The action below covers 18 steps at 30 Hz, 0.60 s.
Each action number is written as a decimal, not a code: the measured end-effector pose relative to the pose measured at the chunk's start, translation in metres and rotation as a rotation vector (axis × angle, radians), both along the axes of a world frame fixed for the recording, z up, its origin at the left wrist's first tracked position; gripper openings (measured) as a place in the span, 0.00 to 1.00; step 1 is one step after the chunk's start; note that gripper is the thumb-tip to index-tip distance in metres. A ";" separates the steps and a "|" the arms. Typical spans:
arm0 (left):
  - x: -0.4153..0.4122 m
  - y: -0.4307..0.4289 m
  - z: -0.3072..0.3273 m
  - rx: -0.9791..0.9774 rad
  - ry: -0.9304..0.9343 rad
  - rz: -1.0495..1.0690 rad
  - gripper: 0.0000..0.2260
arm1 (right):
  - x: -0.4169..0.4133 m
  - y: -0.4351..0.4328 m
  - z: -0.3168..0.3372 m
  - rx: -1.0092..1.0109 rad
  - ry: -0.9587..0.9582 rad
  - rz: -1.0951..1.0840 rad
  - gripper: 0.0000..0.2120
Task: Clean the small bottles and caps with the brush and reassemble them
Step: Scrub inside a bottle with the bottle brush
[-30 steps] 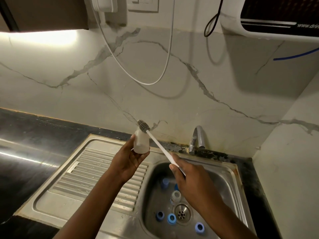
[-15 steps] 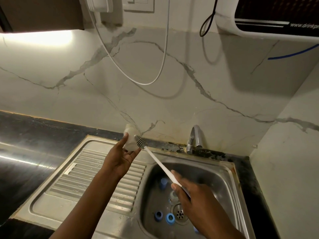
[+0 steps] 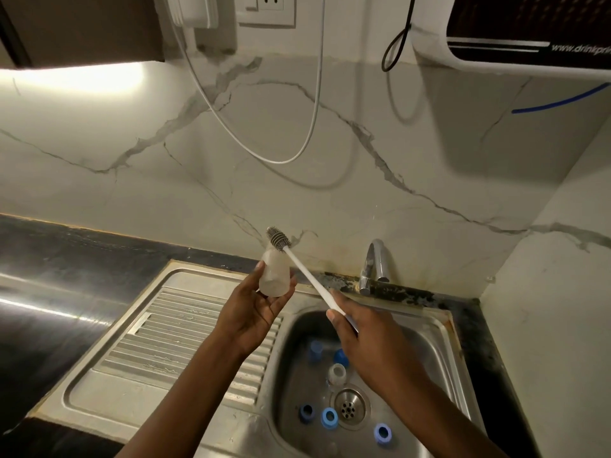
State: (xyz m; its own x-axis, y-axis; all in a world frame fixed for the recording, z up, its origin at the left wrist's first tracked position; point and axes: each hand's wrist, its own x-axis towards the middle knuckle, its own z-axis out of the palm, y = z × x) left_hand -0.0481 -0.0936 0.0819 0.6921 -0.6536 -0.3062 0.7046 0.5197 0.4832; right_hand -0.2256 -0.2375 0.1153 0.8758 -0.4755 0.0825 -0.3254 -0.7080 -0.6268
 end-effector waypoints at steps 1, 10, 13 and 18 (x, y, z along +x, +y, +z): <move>0.001 0.000 0.000 0.033 -0.019 0.000 0.26 | 0.000 0.000 0.000 -0.004 0.010 -0.002 0.24; 0.010 -0.006 0.002 0.022 0.029 0.106 0.24 | -0.013 0.008 -0.014 0.077 -0.019 0.049 0.25; 0.015 -0.006 0.003 0.006 0.065 0.146 0.23 | -0.021 0.012 -0.024 0.132 0.002 0.065 0.25; 0.019 -0.003 0.004 -0.021 0.113 0.147 0.21 | -0.036 0.017 -0.033 0.111 0.051 0.086 0.21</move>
State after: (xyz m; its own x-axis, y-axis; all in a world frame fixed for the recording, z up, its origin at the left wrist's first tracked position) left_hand -0.0289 -0.0970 0.0863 0.7429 -0.5547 -0.3746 0.6691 0.6302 0.3938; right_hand -0.2614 -0.2200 0.0818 0.9156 -0.4019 -0.0124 -0.2999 -0.6619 -0.6870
